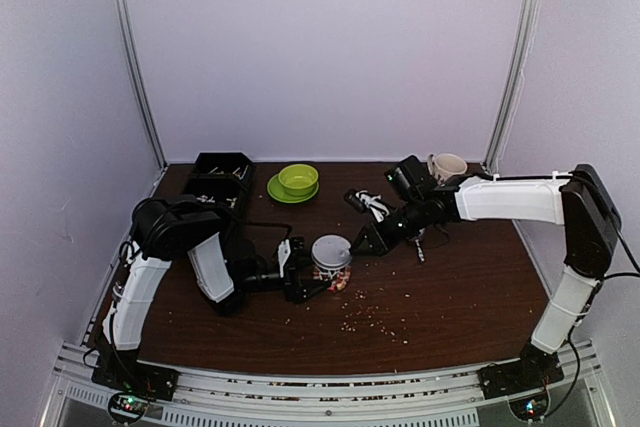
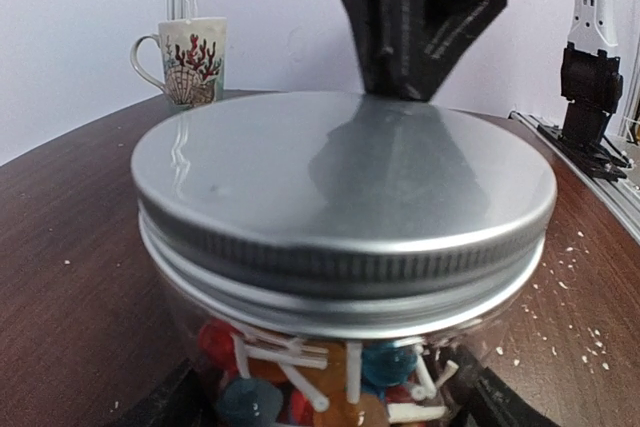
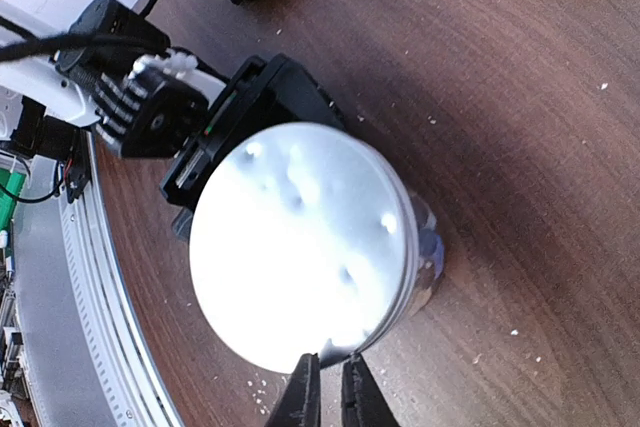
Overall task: Pack the candies
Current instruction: Screw the box lid onto the packing bottle.
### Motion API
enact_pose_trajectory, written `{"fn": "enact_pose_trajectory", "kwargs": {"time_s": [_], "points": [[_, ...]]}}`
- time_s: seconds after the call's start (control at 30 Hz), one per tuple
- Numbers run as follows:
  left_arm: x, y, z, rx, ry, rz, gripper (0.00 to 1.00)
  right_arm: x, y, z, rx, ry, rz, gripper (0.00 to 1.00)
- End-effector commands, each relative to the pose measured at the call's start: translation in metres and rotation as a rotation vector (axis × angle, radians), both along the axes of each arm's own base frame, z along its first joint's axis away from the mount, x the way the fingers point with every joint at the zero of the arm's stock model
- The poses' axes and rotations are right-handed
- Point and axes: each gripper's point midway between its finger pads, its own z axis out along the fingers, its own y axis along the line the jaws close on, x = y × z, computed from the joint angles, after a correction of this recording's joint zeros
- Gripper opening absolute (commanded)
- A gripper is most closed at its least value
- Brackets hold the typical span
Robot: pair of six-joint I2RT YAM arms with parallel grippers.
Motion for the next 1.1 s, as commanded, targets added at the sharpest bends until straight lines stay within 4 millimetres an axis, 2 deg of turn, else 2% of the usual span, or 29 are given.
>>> {"fn": "enact_pose_trajectory", "kwargs": {"time_s": [0.0, 0.13, 0.27, 0.4, 0.5, 0.63, 0.77, 0.9, 1.07], "points": [[0.011, 0.011, -0.024, 0.032, 0.104, 0.075, 0.75, -0.035, -0.001, -0.009, -0.037, 0.045, 0.047, 0.09], [0.01, 0.01, -0.024, 0.03, 0.104, 0.064, 0.75, -0.035, -0.007, 0.0, -0.048, 0.001, 0.036, 0.13], [0.008, 0.009, -0.024, 0.03, 0.104, 0.052, 0.75, -0.025, -0.009, 0.023, -0.022, -0.062, 0.022, 0.2], [0.006, 0.009, -0.024, 0.032, 0.105, 0.044, 0.75, -0.002, -0.005, 0.052, 0.048, -0.107, -0.021, 0.26], [0.006, 0.009, -0.024, 0.031, 0.103, 0.041, 0.75, 0.015, 0.003, 0.063, 0.058, -0.126, -0.032, 0.32], [0.005, 0.008, -0.024, 0.032, 0.101, 0.038, 0.75, 0.042, 0.02, 0.061, 0.044, -0.133, -0.032, 0.36], [0.004, 0.008, -0.024, 0.032, 0.1, 0.036, 0.75, 0.06, 0.039, 0.05, 0.051, -0.092, -0.009, 0.35], [0.004, 0.009, -0.024, 0.033, 0.099, 0.037, 0.75, 0.063, 0.056, 0.044, 0.097, -0.037, 0.039, 0.35], [0.005, 0.008, -0.025, 0.033, 0.1, 0.035, 0.75, 0.06, 0.06, 0.026, 0.079, 0.003, 0.076, 0.35]]}}
